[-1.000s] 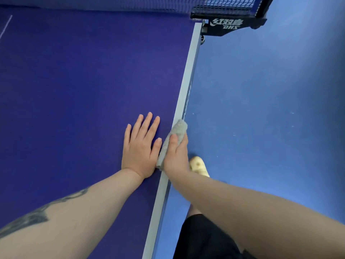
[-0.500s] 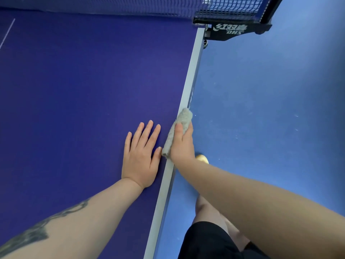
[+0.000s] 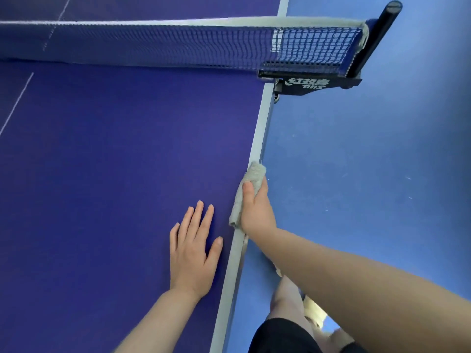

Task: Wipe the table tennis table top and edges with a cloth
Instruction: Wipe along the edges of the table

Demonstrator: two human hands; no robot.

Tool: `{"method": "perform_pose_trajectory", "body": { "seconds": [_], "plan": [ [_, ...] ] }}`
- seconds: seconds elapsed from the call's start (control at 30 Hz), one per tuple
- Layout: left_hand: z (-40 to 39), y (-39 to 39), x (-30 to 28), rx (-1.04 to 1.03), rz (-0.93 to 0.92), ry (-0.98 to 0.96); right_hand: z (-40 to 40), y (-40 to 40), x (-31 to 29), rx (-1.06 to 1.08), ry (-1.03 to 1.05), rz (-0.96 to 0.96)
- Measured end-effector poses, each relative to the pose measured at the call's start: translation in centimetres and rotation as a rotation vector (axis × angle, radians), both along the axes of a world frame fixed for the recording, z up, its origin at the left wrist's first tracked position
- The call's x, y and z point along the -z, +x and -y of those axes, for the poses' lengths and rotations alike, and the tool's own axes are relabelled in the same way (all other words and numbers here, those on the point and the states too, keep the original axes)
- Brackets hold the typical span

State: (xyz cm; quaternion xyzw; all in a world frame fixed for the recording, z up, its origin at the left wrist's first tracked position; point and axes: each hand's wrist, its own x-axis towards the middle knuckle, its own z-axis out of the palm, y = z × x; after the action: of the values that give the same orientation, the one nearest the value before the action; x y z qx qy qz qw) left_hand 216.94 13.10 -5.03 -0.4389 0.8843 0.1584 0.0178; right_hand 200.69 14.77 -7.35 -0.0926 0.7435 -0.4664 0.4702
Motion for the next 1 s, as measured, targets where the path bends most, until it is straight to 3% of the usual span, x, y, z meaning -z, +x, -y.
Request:
{"method": "perform_pose_trajectory", "body": {
  "seconds": [0.07,0.23,0.33,0.5,0.73,1.0],
  "plan": [
    [2.0,-2.2,0.3,-0.011,0.052,-0.034,0.7,-0.9,-0.1,0.018,0.010,-0.008],
    [8.9,-8.4,0.9,0.142,0.103,-0.117,-4.0,5.5,-1.2,0.037,0.005,0.032],
    [11.1,-10.7,1.0,0.174,0.120,-0.164,-1.2,2.5,-0.7,0.029,0.028,-0.014],
    [11.0,-11.1,1.3,0.173,0.092,-0.198,4.6,-4.0,-0.4,0.070,0.054,-0.121],
    [11.0,-11.0,1.3,0.177,0.096,-0.186,-0.1,2.2,-2.5,0.150,0.078,0.022],
    [11.2,-11.2,1.3,0.194,0.131,-0.191,5.7,-4.7,-0.6,0.098,0.075,-0.191]
  ]
}}
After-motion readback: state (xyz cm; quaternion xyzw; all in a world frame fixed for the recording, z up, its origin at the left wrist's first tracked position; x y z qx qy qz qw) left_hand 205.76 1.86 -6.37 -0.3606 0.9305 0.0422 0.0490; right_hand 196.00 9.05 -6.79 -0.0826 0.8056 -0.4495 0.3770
